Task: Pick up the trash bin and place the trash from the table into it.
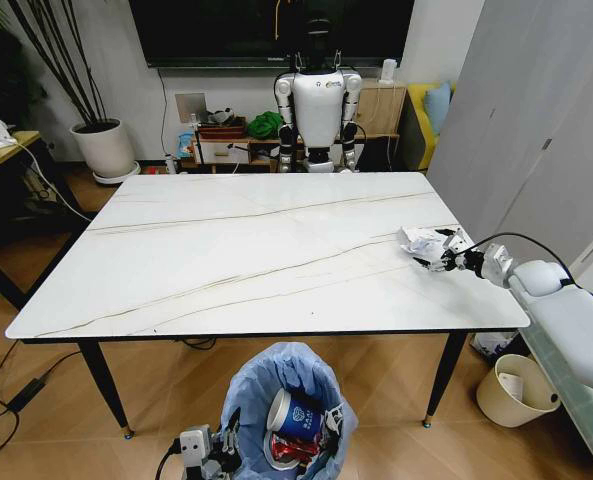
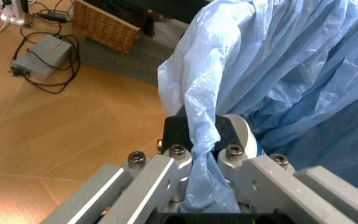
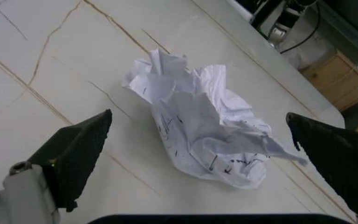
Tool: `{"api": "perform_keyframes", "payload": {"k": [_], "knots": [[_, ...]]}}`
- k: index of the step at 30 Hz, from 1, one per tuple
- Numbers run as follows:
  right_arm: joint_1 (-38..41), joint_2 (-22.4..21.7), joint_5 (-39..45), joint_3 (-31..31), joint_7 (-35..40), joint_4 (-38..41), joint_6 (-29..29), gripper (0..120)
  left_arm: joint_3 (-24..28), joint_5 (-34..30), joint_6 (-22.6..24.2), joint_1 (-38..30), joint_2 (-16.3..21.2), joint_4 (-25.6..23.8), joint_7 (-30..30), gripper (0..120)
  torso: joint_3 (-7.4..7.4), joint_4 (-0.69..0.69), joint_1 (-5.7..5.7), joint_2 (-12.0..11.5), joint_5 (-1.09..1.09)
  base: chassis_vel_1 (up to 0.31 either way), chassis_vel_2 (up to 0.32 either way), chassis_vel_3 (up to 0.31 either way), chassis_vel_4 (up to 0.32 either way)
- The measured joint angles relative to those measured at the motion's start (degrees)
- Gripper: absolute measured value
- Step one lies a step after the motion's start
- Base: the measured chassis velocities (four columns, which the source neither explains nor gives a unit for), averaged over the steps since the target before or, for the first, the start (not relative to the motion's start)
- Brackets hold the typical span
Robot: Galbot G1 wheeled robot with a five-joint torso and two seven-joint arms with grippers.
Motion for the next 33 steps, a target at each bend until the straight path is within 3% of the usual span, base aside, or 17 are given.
{"api": "perform_keyframes", "payload": {"k": [12, 15, 25, 26, 33], "knots": [[1.61, 1.51, 0.49, -0.94, -0.02, -1.63, -0.33, 97, -0.02, -0.15, -0.01, -0.04, 0.04, -0.06, -0.05, 0, 0.0, 0.0, 0.0, 0.0, -0.01, 0.0, 0.0, 0.0, 0.0], [2.61, 2.23, 0.53, -1.35, -0.3, -2.99, -0.35, 80, -0.15, -0.49, -0.02, -0.04, 0.09, -0.24, -0.07, 0, 0.0, 0.0, 0.0, 0.0, 0.0, 0.0, 0.0, 0.0, 0.0], [3.23, 2.47, 0.31, -1.66, -0.34, -4.23, -0.25, 49, -0.41, -1.08, -0.02, -0.36, 0.31, -0.33, -0.22, 0, 0.0, 0.0, 0.0, 0.0, 0.0, 0.0, 0.0, 0.0, 0.0], [3.24, 2.47, 0.27, -1.68, -0.41, -4.38, -0.24, 41, -0.41, -1.15, 0.0, -0.41, 0.34, -0.32, -0.24, 0, 0.0, 0.0, 0.0, 0.0, 0.0, 0.0, 0.0, 0.0, 0.0], [3.24, 2.3, 0.33, -1.79, -0.72, -4.6, -0.23, 16, -0.47, -1.4, 0.09, -0.67, 0.47, -0.21, -0.33, 0, 0.0, 0.0, 0.0, 0.0, 0.0, 0.0, 0.0, 0.0, 0.0]]}}
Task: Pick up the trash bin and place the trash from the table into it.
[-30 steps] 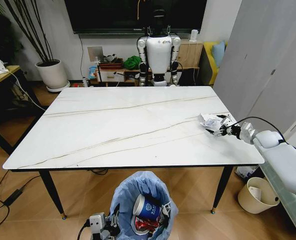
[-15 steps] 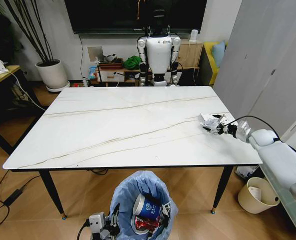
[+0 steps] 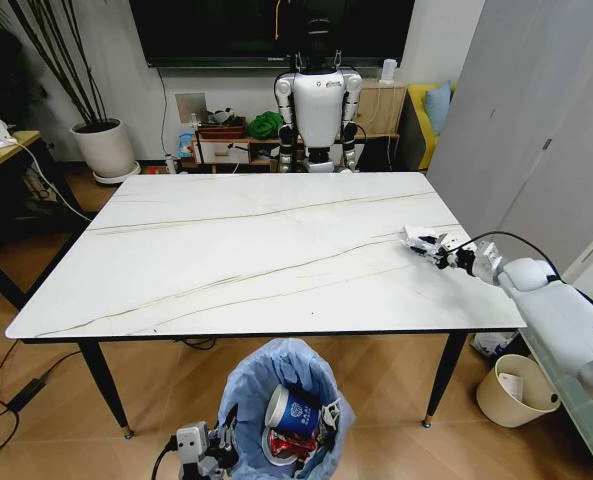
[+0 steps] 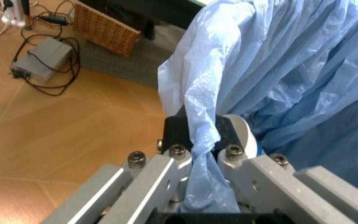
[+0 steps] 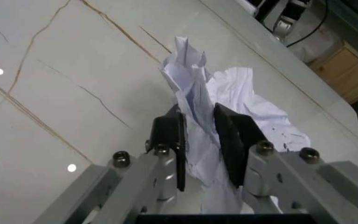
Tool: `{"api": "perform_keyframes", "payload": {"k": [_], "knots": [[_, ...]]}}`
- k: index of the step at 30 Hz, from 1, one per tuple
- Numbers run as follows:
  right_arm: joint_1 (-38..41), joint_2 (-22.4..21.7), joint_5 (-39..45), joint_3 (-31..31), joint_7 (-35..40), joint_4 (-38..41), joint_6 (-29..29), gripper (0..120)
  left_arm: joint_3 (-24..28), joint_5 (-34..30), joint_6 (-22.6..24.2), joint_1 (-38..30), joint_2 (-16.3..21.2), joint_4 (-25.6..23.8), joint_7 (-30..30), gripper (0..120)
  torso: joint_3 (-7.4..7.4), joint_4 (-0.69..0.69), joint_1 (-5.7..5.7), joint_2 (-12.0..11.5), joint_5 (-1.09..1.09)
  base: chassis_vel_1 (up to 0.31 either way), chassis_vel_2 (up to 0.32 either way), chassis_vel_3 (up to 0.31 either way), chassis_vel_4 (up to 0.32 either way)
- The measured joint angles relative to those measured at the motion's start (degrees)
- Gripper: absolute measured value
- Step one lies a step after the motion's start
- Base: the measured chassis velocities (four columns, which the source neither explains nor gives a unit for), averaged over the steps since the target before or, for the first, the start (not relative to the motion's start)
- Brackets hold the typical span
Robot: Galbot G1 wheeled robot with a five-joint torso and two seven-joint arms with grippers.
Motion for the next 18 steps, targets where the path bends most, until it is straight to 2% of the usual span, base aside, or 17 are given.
{"api": "perform_keyframes", "payload": {"k": [2, 3, 5, 18], "knots": [[0.0, -0.05, 0.02, -0.04, -0.06, 0.0, 0.0, 12, 0.0, -0.03, 0.02, -0.02, 0.0, 0.0, -0.01, 0, 0.0, 0.0, 0.0, 0.0, 0.0, 0.0, 0.0, 0.0, 0.0], [0.0, -0.12, 0.05, -0.07, -0.13, 0.0, -0.01, 5, 0.01, -0.07, 0.05, -0.05, 0.0, 0.0, -0.03, 0, 0.0, 0.0, 0.0, 0.0, 0.0, 0.0, 0.0, 0.0, 0.0], [-0.1, -0.23, 0.14, -0.07, -0.28, 0.06, -0.03, 0, 0.02, -0.09, 0.08, -0.08, 0.0, 0.01, -0.07, 0, 0.0, 0.0, 0.0, 0.0, 0.0, 0.0, 0.0, 0.0, 0.0], [-1.06, -0.91, 1.16, 0.02, -0.78, 1.15, -0.39, 0, 0.14, -0.14, 0.09, -0.14, 0.16, 0.02, -0.25, 0, 0.0, 0.0, 0.0, 0.0, 0.02, 0.0, 0.0, 0.0, 0.0]]}}
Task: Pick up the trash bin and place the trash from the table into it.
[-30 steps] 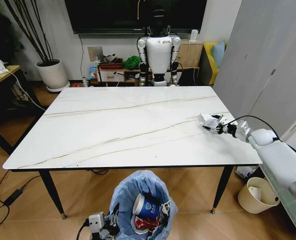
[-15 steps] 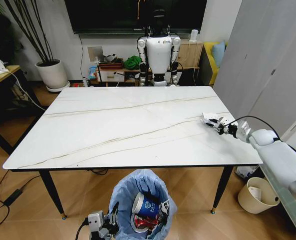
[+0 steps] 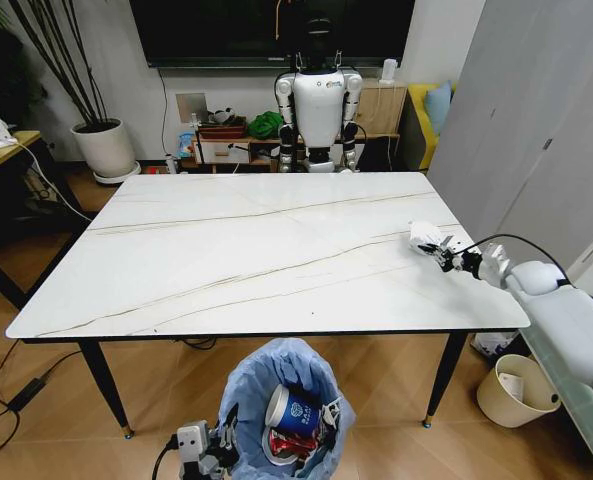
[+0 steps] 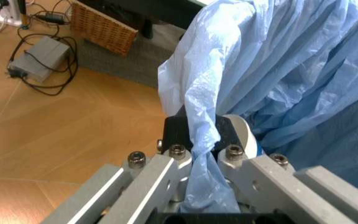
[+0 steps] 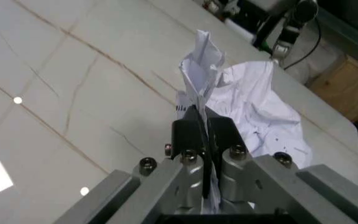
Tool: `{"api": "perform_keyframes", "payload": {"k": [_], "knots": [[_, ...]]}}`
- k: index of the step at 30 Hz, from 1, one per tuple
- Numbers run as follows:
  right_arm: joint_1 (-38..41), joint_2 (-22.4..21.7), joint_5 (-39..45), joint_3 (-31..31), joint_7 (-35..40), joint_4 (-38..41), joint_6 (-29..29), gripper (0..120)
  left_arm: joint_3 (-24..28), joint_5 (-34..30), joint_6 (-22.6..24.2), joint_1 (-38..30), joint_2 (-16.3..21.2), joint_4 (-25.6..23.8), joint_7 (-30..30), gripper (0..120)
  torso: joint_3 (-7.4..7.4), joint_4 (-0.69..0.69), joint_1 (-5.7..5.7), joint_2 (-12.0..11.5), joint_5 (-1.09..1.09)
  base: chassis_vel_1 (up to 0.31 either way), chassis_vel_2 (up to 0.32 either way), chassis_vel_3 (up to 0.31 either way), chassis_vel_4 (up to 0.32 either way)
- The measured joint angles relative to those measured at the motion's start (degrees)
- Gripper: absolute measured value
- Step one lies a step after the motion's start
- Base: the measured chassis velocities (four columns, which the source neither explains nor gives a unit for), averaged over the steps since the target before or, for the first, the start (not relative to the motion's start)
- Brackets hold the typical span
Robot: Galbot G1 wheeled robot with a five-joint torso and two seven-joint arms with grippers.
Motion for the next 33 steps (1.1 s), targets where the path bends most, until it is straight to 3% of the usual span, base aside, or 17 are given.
{"api": "perform_keyframes", "payload": {"k": [7, 10, 12, 13, 14, 15, 17, 18, 21, 23, 25, 28, 33], "knots": [[-4.15, -5.59, 10.88, 1.47, -2.38, 9.6, -1.35, 0, 0.74, -0.4, 0.1, -0.44, 1.22, 0.1, -0.5, 0, 0.0, 0.02, 0.0, 0.0, -0.01, 0.0, 0.0, 0.0, 0.0], [-10.08, -13.58, 18.92, 5.28, -2.82, 22.61, -3.29, 0, 1.75, -0.86, 0.22, -1.03, 2.23, 0.56, -0.82, 0, 0.0, 0.0, 0.01, 0.01, 0.02, 0.0, 0.0, 0.0, 0.0], [-11.09, -15.03, 20.18, 5.92, -2.7, 24.89, -3.67, 0, 1.9, -0.98, 0.27, -1.2, 2.37, 0.65, -0.93, 0, 0.0, 0.0, 0.0, 0.01, -0.01, 0.0, 0.0, 0.0, 0.0], [-15.5, -20.64, 25.75, 8.8, -1.9, 33.31, -4.81, 0, 2.35, -1.37, 0.43, -1.73, 2.99, 0.86, -1.17, 0, -0.02, -0.05, -0.01, 0.02, -0.09, 0.0, 0.0, 0.0, 0.0], [-18.21, -23.86, 29.68, 10.27, -1.65, 38.43, -5.6, 0, 2.51, -1.48, 0.5, -1.78, 3.16, 0.86, -1.33, 0, -0.02, -0.07, -0.01, 0.02, -0.01, 0.0, 0.0, 0.0, 0.0], [-18.21, -23.86, 29.68, 10.27, -1.65, 38.43, -5.6, 0, 2.51, -1.48, 0.5, -1.78, 3.16, 0.86, -1.33, 0, -0.02, -0.07, -0.01, 0.02, -0.01, 0.0, 0.0, 0.0, 0.0], [-20.44, -28.08, 35.32, 10.95, -1.64, 48.27, -7.04, 0, 2.35, -0.91, 0.3, -0.66, 2.22, -0.19, -1.37, 0, -0.01, 0.04, -0.01, 0.02, -0.03, 0.0, 0.0, 0.0, 0.0], [-20.99, -29.21, 36.59, 11.01, -1.61, 52.02, -7.53, 0, 2.08, -0.59, 0.15, -0.36, 1.76, -0.58, -1.38, 0, -0.01, 0.03, 0.0, 0.02, -0.02, 0.0, 0.0, 0.0, 0.0], [-23.23, -30.96, 38.42, 11.54, -0.89, 61.46, -8.77, 0, 1.33, 0.32, -0.21, 0.46, 0.51, -1.53, -1.38, 0, -0.01, 0.02, 0.0, 0.02, -0.02, 0.0, 0.0, 0.0, 0.0], [-29.63, -31.73, 38.34, 15.99, -0.59, 68.12, -9.21, 0, 0.49, 0.07, -0.03, -0.04, 0.72, -1.61, -1.7, 0, -0.01, -0.01, 0.0, 0.01, -0.02, 0.0, 0.0, 0.0, 0.0], [-29.63, -31.73, 38.34, 15.99, -0.59, 68.12, -9.21, 0, 0.49, 0.07, -0.03, -0.04, 0.72, -1.61, -1.7, 0, -0.01, -0.01, 0.0, 0.01, -0.02, 0.0, 0.0, 0.0, 0.0], [-38.13, -31.71, 35.99, 22.26, -0.94, 74.31, -9.42, 0, 0.2, -0.17, 0.06, 0.22, 0.94, -1.62, -1.84, 0, -0.01, -0.02, -0.01, 0.01, -0.04, 0.0, 0.0, 0.0, 0.0], [-43.11, -30.97, 31.81, 22.75, -2.07, 77.04, -8.84, 0, 0.26, -0.14, 0.13, -0.08, 0.48, -1.66, -1.84, 0, 0.0, 0.0, 0.0, 0.01, -0.01, 0.0, 0.0, 0.0, 0.0]]}}
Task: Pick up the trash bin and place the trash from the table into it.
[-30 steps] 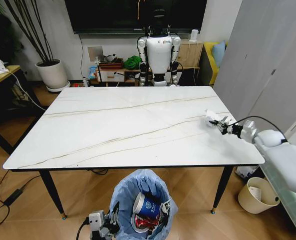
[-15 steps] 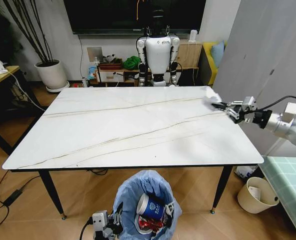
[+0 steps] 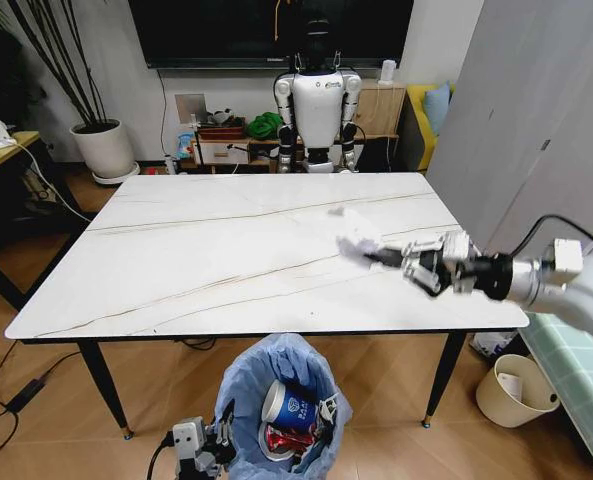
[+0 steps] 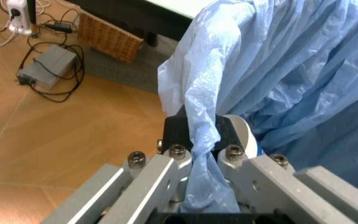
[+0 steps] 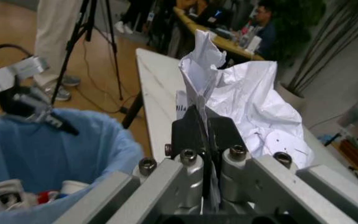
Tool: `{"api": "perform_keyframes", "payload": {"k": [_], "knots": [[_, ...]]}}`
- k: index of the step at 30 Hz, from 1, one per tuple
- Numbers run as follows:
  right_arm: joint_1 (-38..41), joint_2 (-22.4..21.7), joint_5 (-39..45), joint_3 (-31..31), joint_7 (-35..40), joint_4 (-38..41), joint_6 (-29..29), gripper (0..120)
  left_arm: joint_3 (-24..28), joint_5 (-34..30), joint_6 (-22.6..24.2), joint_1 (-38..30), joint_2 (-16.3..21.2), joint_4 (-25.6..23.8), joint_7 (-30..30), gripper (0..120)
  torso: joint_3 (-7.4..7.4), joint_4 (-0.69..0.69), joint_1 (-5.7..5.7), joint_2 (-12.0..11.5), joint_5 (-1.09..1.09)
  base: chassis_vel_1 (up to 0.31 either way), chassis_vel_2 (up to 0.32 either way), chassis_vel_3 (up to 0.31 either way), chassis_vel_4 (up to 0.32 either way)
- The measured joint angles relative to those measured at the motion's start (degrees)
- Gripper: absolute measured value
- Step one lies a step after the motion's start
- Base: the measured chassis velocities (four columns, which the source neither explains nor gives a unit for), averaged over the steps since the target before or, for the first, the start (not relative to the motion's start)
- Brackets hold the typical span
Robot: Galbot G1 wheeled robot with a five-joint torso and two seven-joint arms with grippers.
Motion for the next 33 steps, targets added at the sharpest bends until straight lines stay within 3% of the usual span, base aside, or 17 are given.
{"api": "perform_keyframes", "payload": {"k": [4, 16, 33], "knots": [[-3.44, 1.12, -6.57, -2.27, -1.39, 2.32, 0.75, 0, 0.4, 0.44, 0.04, -0.47, -0.7, 0.41, 0.0, 0, 0.0, 0.0, 0.0, -0.01, 0.01, 0.0, 0.0, 0.0, 0.0], [-6.46, -0.45, -13.58, -5.49, -4.5, 5.56, 4.83, 0, 1.68, 1.57, 0.14, -1.75, -2.46, 2.43, 0.16, 0, 0.0, 0.0, 0.0, -0.01, -0.01, 0.0, 0.0, 0.0, 0.0], [-3.01, -1.36, -15.32, -10.27, -4.24, 9.16, 3.42, 0, 2.56, 2.76, 0.38, -2.03, -3.1, 2.55, 0.29, 0, 0.0, 0.01, 0.0, -0.01, -0.01, 0.0, 0.0, 0.0, 0.0]]}}
